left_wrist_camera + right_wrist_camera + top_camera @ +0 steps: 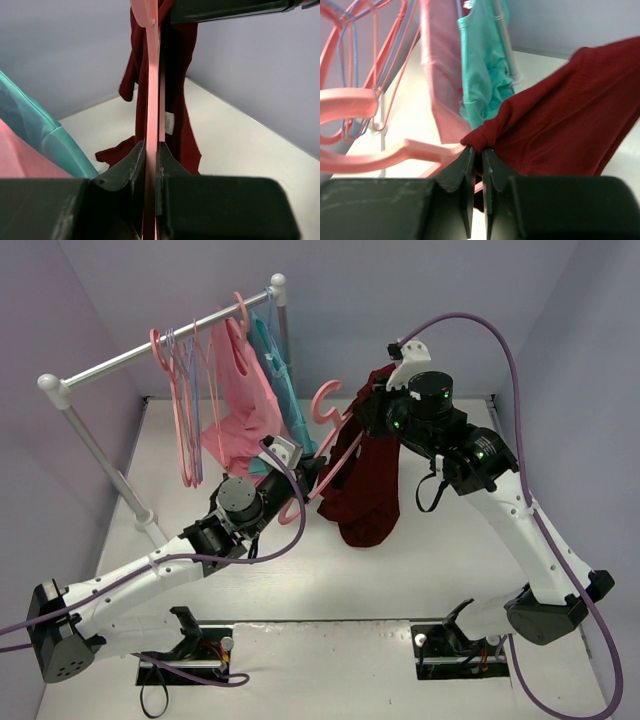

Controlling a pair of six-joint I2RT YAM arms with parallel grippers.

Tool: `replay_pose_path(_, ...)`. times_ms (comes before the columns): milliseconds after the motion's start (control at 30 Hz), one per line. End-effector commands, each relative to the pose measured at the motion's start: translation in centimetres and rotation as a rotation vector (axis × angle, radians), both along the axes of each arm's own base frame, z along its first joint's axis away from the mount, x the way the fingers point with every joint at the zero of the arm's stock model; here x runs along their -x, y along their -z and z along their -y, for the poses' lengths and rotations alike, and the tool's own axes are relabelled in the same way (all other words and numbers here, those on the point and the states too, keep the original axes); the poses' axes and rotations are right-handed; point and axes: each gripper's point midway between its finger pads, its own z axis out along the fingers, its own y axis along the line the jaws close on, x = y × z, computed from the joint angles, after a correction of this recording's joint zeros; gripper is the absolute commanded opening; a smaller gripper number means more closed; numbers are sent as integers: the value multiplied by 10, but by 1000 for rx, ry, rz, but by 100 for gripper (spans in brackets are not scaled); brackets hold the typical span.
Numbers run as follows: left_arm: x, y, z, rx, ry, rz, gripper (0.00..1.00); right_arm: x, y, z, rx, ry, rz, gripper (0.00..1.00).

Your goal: Place the t-shirt on the hanger

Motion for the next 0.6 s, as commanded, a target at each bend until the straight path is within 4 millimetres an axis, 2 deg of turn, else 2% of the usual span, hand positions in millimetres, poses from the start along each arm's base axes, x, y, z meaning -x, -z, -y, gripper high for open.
replay_pose_path(0, 14, -58, -5, 180, 109, 94, 0, 14, -38, -19, -59, -143, 117, 8)
replay_pose_path(133, 21, -50, 6, 187, 179, 58, 0, 13, -34, -26, -52, -172, 107, 1)
replay_pose_path(300, 23, -38, 11, 205, 191, 36, 0, 7, -32, -29, -70, -153, 87, 0)
replay_pose_path(433, 22, -39, 13, 197, 196, 41, 0, 5, -40, -30, -75, -155, 106, 3)
replay_pose_path(567, 23, -44, 13, 197, 196, 59, 0, 4, -34, -34, -67, -169, 93, 10)
